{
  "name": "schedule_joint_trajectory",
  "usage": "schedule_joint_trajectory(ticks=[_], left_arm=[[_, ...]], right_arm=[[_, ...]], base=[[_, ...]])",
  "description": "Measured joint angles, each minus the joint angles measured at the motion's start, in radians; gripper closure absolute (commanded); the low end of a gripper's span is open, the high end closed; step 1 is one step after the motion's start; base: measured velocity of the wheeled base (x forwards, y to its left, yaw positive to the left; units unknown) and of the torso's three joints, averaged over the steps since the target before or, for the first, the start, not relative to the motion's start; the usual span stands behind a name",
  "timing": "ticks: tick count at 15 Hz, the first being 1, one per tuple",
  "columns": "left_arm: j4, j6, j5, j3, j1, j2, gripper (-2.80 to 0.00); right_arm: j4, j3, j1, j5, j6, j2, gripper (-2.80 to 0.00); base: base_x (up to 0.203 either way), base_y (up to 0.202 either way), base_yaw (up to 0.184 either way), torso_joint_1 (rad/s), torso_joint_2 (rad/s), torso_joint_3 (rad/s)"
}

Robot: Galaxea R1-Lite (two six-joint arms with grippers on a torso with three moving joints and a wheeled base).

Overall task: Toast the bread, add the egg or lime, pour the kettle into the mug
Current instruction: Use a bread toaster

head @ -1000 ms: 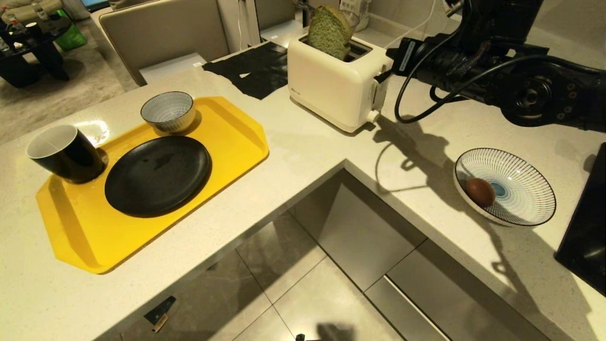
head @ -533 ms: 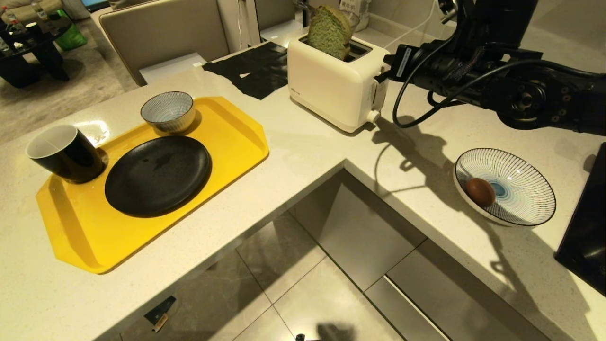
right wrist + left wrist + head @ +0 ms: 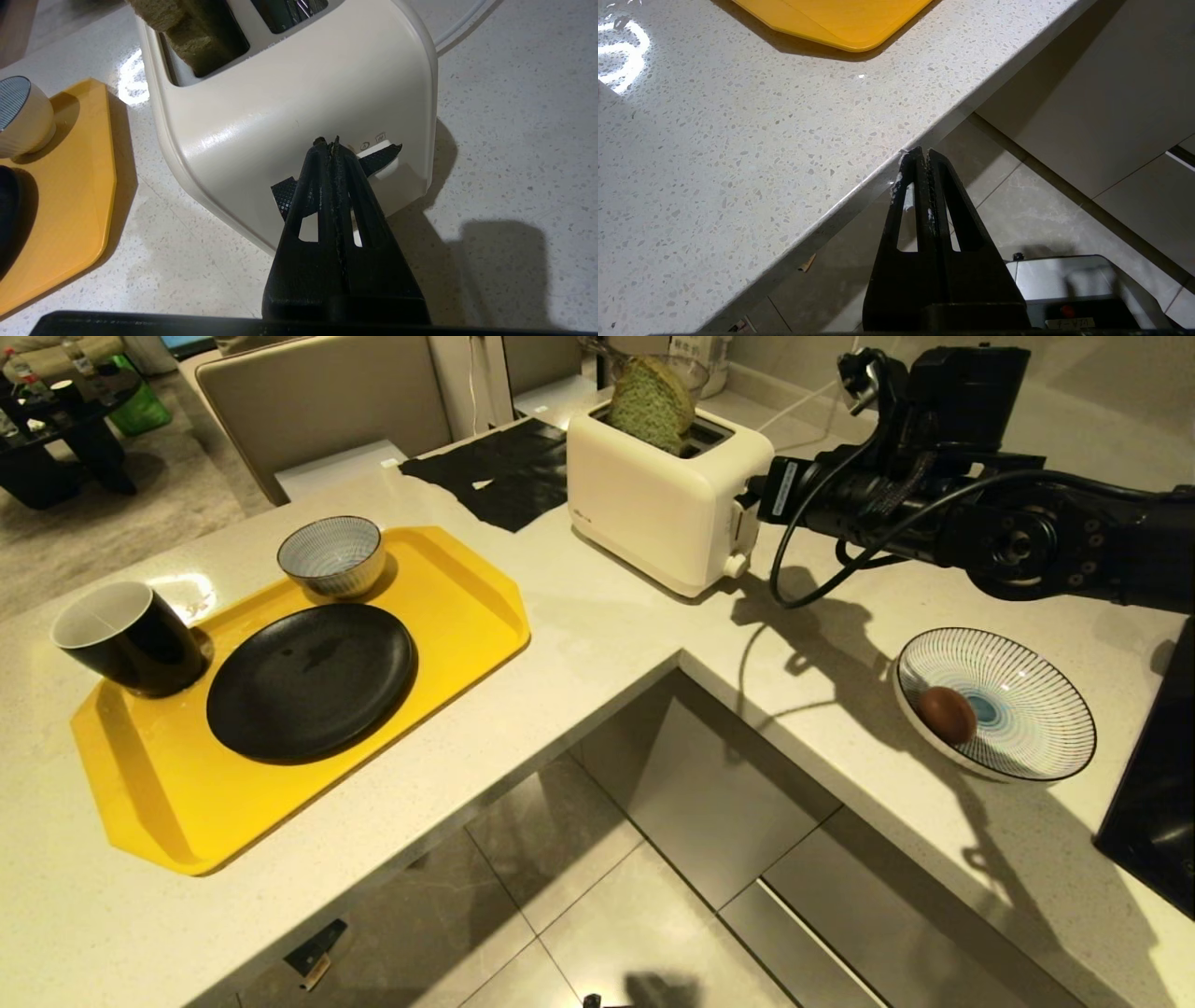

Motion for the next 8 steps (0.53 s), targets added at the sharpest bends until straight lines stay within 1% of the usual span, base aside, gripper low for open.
schedule_joint_trajectory(ticks=[4, 8], left_arm=[[0.0, 0.0, 0.0, 0.0, 0.0, 0.0, 0.0], [0.0, -0.001, 0.0, 0.0, 0.0, 0.0, 0.0]], right_arm=[[0.004, 0.012, 0.0, -0.005, -0.003, 0.013, 0.0], [0.059, 0.039, 0.0, -0.006, -0.026, 0.016, 0.0]], base=[[0.0, 0.0, 0.0, 0.0, 0.0, 0.0], [0.0, 0.0, 0.0, 0.0, 0.0, 0.0]])
